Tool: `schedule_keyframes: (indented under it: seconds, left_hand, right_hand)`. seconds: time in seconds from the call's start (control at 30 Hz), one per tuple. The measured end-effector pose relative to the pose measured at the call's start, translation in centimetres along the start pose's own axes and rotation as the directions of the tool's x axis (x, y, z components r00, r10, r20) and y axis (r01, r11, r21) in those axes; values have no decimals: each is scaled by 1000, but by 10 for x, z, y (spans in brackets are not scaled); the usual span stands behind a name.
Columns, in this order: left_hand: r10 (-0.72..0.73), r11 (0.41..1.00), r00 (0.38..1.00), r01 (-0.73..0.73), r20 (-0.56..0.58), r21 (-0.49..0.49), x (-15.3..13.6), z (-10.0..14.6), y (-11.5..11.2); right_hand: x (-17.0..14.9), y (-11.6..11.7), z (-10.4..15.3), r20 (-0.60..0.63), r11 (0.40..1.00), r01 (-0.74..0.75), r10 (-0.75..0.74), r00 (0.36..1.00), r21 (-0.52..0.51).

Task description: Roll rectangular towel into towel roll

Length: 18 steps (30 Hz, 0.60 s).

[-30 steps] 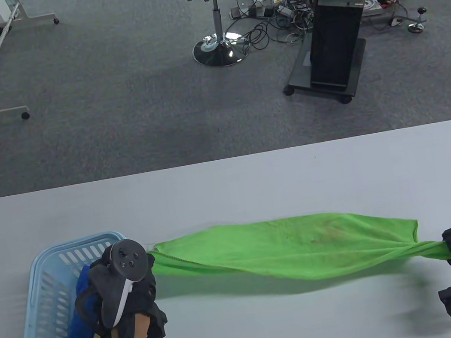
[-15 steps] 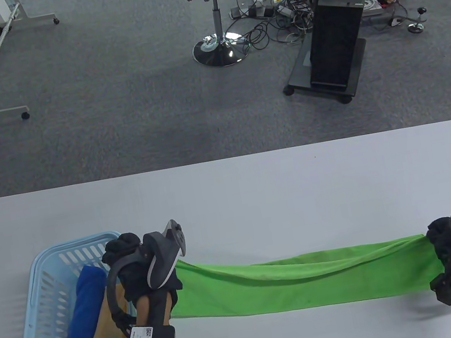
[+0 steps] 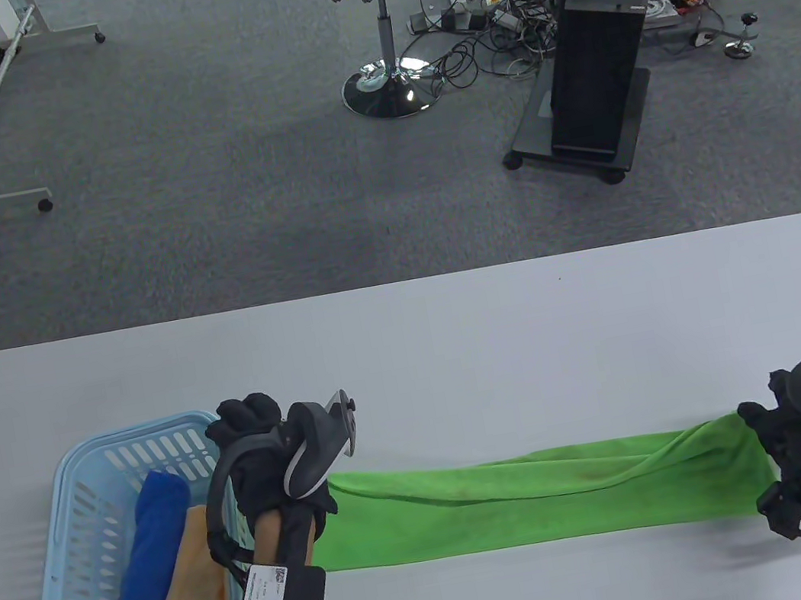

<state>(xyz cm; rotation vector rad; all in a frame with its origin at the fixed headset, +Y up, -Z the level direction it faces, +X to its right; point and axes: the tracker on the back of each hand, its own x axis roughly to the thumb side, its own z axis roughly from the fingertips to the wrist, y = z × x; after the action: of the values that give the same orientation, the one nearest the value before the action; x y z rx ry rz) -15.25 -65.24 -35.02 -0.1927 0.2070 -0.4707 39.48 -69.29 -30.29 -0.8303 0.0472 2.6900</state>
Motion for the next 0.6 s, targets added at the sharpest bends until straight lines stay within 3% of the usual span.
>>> schedule_keyframes:
  seconds: [0.27,0.47,0.6]
  left_hand:
    - [53,998,998,-54,-30,-25,-9,-3,-9]
    - [70,998,994,-70,-87,-1,-21,4,-5]
    - [44,999,999,-44,3,21,-14,5,-5]
  right_hand:
    - [30,-5,19,104,997,-65,60,993,43]
    - [63,11,33,204,989,-119,100,974,84]
    - [82,25,43,259,980,-174,145,955,95]
